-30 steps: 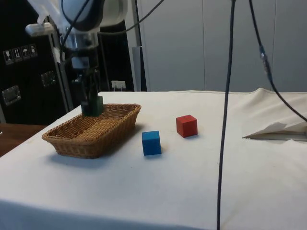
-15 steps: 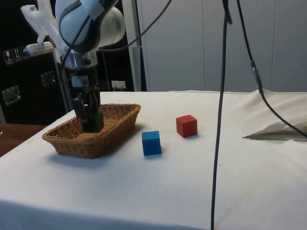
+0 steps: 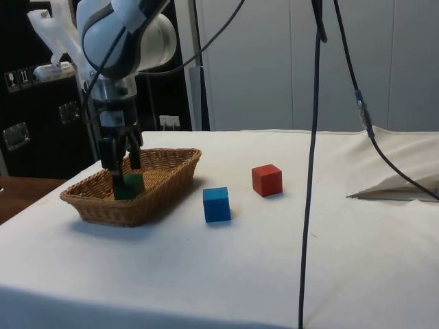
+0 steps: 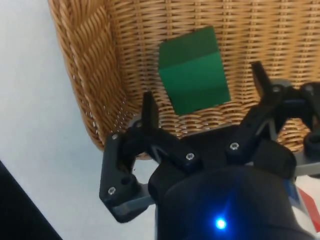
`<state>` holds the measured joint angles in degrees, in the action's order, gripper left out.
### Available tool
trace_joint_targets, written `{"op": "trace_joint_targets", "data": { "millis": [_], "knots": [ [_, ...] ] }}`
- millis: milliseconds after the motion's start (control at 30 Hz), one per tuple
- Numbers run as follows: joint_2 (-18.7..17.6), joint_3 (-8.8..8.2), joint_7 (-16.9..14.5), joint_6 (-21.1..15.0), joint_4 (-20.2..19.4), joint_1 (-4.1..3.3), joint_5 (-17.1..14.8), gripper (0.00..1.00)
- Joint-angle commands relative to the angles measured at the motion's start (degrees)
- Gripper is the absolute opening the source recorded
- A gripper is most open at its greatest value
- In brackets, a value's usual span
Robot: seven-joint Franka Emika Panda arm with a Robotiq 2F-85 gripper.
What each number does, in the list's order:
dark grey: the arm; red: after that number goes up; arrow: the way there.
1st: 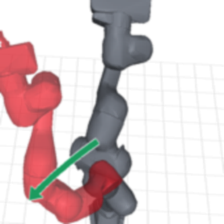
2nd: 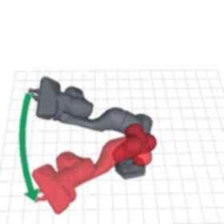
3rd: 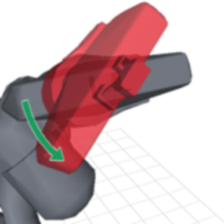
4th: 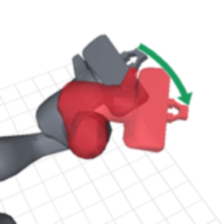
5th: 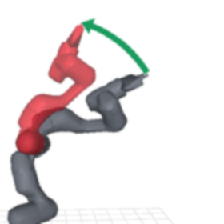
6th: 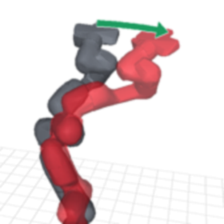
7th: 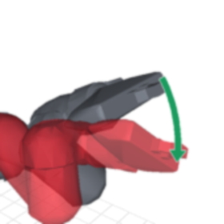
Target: Pick up exactly two blocks and place them into the basket.
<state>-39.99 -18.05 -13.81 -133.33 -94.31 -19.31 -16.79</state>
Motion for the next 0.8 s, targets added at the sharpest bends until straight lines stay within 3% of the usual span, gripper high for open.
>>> {"op": "trace_joint_targets", "data": {
  "millis": [0, 67, 233, 267, 467, 500, 533, 700, 733, 767],
  "knots": [
    [-0.29, 0.29, -0.17, 0.17, 0.46, 0.29, -0.34, 0.92],
    [-0.34, 0.29, -0.17, 0.17, 0.52, 0.29, -0.34, 1.0],
    [0.0, 0.0, 0.0, 0.0, 0.06, 0.06, 0.0, 1.0],
    [-0.34, 0.29, -0.17, 0.17, 0.52, 0.29, -0.29, 1.0],
    [1.66, -0.34, 1.38, 2.92, 0.8, -0.8, 1.03, 1.0],
    [1.32, 0.0, 0.97, 2.86, 1.2, -0.4, 0.69, 1.0],
    [1.95, -0.34, 1.55, 3.27, 0.74, -0.92, 1.26, 1.0],
    [4.07, -0.34, 2.92, 5.21, 0.11, -1.55, 2.92, 1.0],
    [4.53, -0.34, 3.15, 5.5, -0.17, -1.6, 3.27, 1.0],
    [3.61, 0.06, 2.69, 5.39, 0.74, -1.09, 2.75, 1.0]
  ]
}}
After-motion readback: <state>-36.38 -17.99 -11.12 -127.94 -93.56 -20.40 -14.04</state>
